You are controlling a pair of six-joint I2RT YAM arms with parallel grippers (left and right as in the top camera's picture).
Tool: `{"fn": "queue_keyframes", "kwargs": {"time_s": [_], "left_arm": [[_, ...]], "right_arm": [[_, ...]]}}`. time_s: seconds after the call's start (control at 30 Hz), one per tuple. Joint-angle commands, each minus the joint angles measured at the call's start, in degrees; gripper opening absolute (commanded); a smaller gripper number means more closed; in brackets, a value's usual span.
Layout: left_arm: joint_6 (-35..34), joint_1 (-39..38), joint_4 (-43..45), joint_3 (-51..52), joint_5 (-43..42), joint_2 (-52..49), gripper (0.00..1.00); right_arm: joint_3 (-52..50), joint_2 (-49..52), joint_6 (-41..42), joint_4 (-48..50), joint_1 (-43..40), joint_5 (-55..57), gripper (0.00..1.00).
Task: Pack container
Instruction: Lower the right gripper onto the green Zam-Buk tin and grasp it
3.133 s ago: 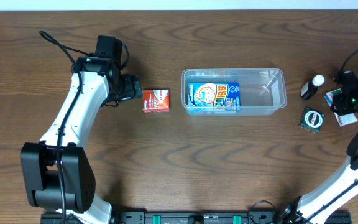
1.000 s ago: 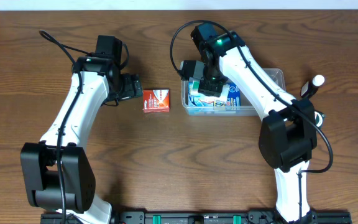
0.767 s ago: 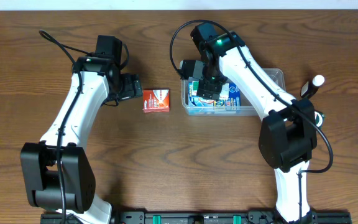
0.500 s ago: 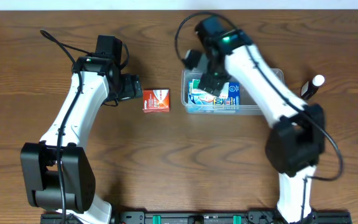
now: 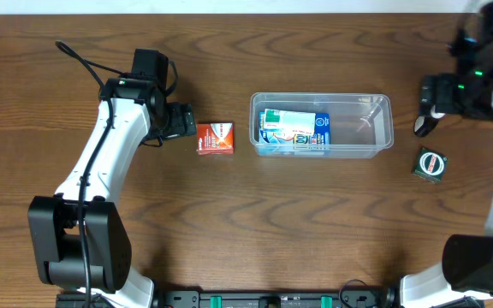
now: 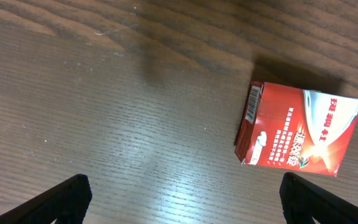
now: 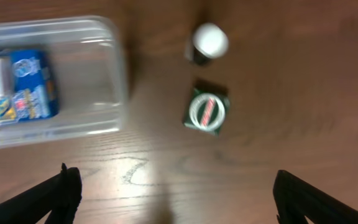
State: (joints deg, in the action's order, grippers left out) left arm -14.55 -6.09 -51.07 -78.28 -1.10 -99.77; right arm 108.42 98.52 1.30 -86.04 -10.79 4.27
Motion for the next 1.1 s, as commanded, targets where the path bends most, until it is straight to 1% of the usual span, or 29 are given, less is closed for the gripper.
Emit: {"fn": "queue_keyframes", "kwargs": {"time_s": [0.0,0.1,0.23,0.43,0.53,0.67,0.87,1.07], "left_arm": [[0.90,0.28,-0.31,0.33,0.46,-0.22,0.98],[0.90,0.28,-0.50,0.33,0.46,-0.22,0.98],[0.90,0.28,-0.72,0.33,0.44,-0.22,0.98],[0.90,0.28,-0.83,0.33,0.44,-0.22,0.98],[0.90,0.28,-0.98,0.33,0.44,-0.22,0.98],[0.90,0.28,-1.18,0.33,0.44,-0.22,0.98],[0.90,0.28,-1.16,0.33,0.44,-0.22,0.98],[0.92,0.28,-1.11,0.33,0.46,-0.22,0.98]], "right_arm": [[-6.27,0.92,5.99,0.90,-4.20,-2.21,0.98],[-13.94,0.92,5.95,5.14,-6.67,-2.86,0.99],[-24.44,0.92,4.20,14.14,-8.61,-5.53,0.99],[-34.97,0.92,4.28,27.17,-8.74,-4.61,0.99],[-39.60,0.92,6.32,33.29,-8.90,-2.01,0.99],[-43.93,0.92,7.21,39.36,-9.57,-0.17,0.99],[-48.81,0.92,6.54,45.42,-9.94,-0.20,0.99],[-53.20,0.92,6.36,51.58,-10.27,0.22,0.91]]}}
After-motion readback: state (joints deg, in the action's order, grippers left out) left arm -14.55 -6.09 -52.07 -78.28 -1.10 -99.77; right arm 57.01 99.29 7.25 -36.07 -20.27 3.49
